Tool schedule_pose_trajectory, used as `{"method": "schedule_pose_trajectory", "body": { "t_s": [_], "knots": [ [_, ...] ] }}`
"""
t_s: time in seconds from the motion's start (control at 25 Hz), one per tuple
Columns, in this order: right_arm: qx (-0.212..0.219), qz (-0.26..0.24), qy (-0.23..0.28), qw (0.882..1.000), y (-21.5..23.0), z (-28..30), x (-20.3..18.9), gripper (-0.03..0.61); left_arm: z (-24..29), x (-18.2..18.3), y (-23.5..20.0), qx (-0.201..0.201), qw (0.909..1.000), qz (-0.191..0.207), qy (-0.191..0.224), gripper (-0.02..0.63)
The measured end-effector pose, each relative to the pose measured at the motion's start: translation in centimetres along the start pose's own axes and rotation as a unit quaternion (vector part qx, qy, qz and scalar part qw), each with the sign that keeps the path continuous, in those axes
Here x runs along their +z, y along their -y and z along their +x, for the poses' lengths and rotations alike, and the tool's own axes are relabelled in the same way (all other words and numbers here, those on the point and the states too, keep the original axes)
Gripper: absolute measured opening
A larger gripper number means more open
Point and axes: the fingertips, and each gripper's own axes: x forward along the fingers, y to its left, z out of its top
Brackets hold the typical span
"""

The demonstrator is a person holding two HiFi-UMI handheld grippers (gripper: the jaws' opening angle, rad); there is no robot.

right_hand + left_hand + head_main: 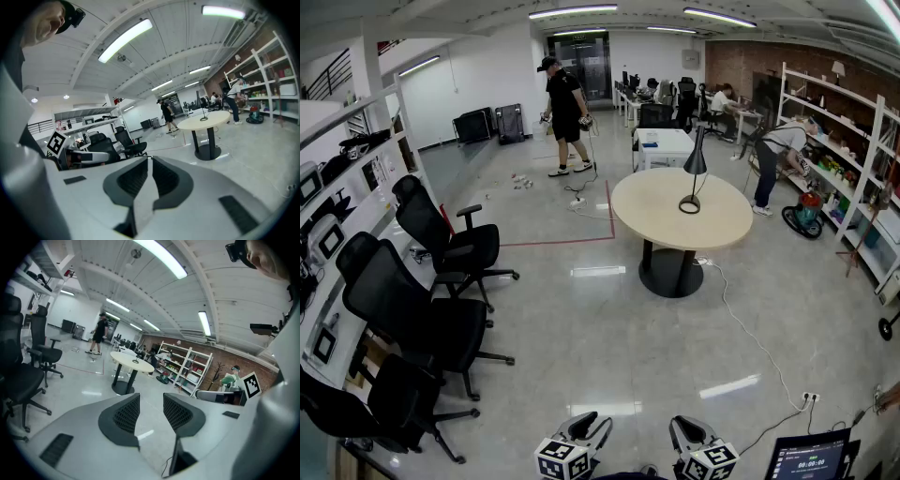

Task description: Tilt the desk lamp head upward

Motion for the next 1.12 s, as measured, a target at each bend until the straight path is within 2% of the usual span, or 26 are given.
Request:
{"method": "schedule_pose_trajectory", "body": {
  "t_s": [0.32, 0.6, 1.12],
  "knots": [
    [-0.007, -0.002, 0.005, 1.0, -0.7, -0.5, -0.3, 0.037, -0.8, 0.0, 0.0, -0.004, 1.0, 0.006, 0.002, 0.163],
    [0.008, 0.009, 0.021, 1.0, -1.6, 0.3, 0.3, 0.037, -1.7, 0.4, -0.7, 0.008, 0.9999, 0.01, 0.006, 0.163],
    [-0.004, 0.012, 0.052, 0.999, 1.8, -0.9, 1.8, 0.037, 0.6, 0.8, 1.9, 0.008, 0.9994, 0.034, 0.008, 0.163]
  ]
}}
